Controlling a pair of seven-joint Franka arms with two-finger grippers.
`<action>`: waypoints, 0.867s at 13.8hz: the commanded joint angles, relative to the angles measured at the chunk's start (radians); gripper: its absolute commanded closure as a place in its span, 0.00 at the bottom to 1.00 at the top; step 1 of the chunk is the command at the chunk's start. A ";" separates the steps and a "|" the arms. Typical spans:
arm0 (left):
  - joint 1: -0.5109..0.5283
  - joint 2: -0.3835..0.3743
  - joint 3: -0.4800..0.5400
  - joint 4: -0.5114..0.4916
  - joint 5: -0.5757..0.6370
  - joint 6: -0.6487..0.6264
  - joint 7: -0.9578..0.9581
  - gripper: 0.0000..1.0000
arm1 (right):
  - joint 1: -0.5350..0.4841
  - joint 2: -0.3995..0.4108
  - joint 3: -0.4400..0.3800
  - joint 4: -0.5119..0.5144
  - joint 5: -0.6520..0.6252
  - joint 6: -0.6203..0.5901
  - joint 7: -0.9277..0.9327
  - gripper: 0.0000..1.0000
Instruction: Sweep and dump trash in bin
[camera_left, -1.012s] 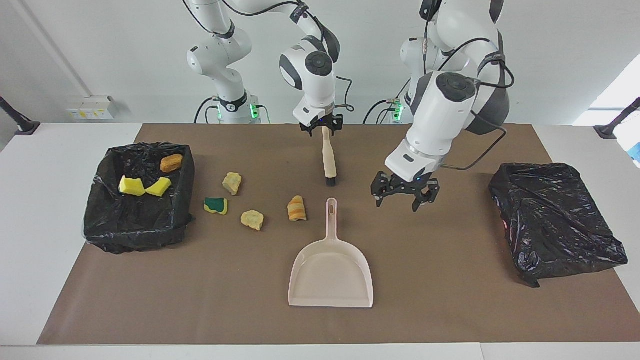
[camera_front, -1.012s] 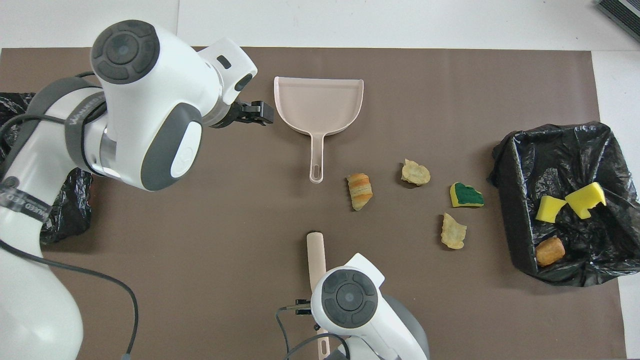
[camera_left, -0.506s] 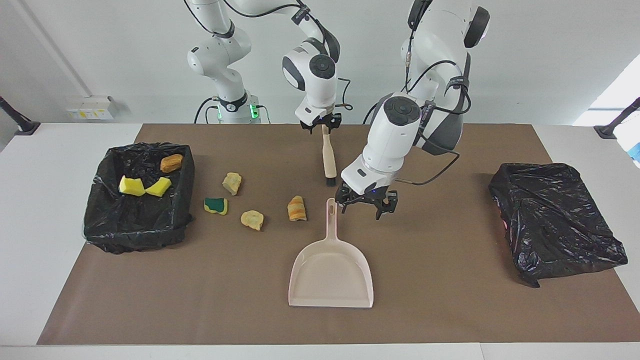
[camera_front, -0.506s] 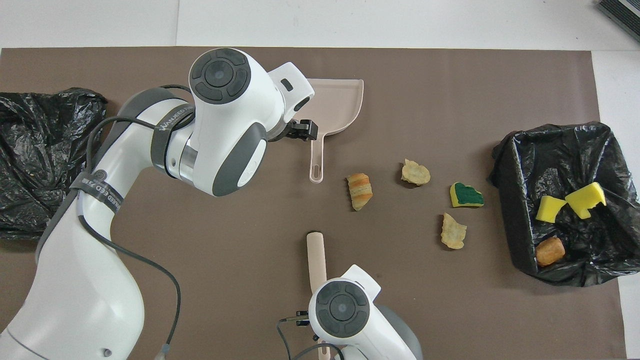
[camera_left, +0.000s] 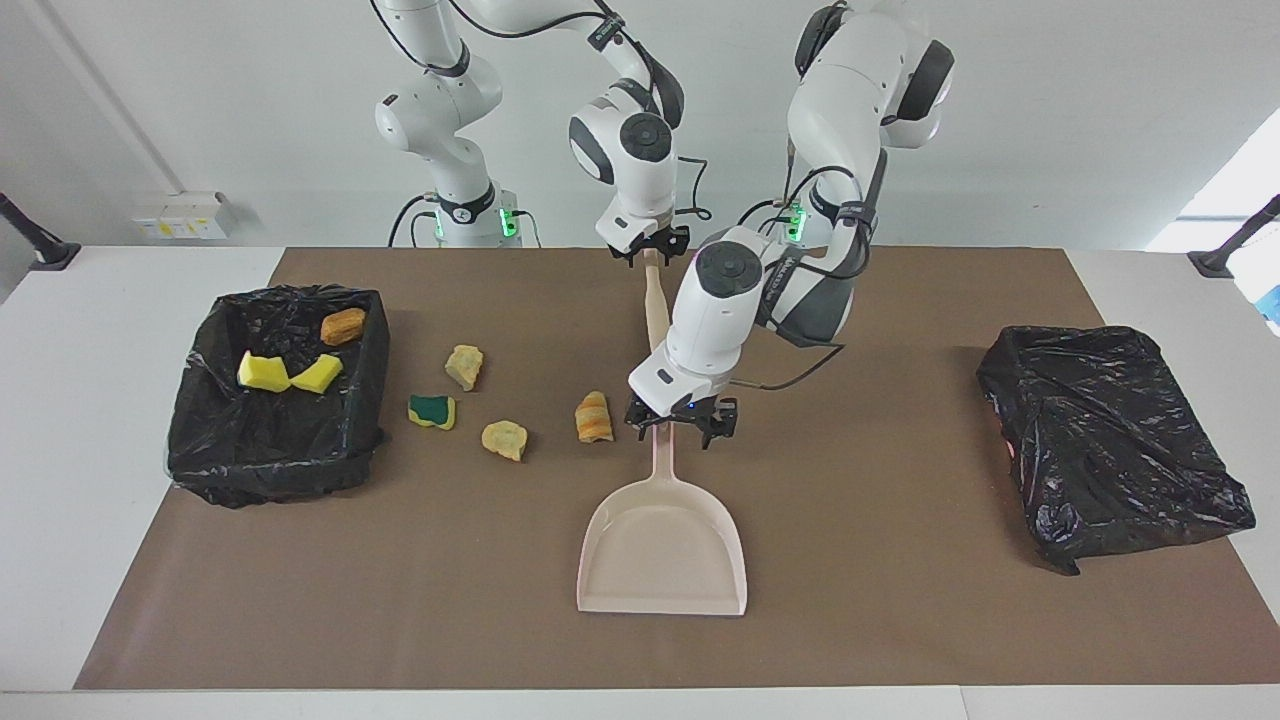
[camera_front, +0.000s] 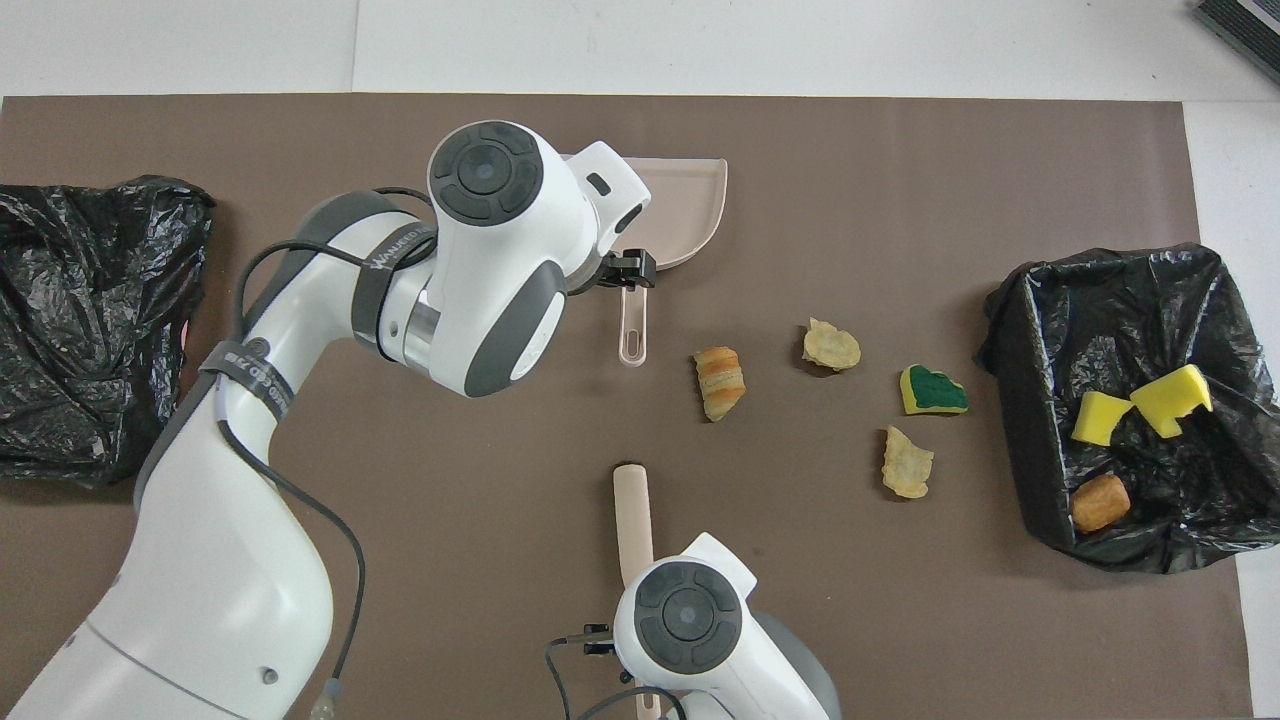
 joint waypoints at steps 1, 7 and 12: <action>-0.005 -0.005 0.015 0.013 0.023 -0.004 -0.012 0.00 | 0.005 0.004 -0.003 -0.007 0.032 0.024 -0.027 0.59; -0.011 -0.009 0.015 0.011 0.020 -0.058 -0.028 0.45 | 0.005 0.008 -0.003 0.008 0.015 0.005 -0.039 1.00; 0.004 -0.052 0.015 0.010 0.014 -0.117 -0.043 1.00 | -0.108 -0.109 -0.016 0.066 0.007 -0.187 -0.033 1.00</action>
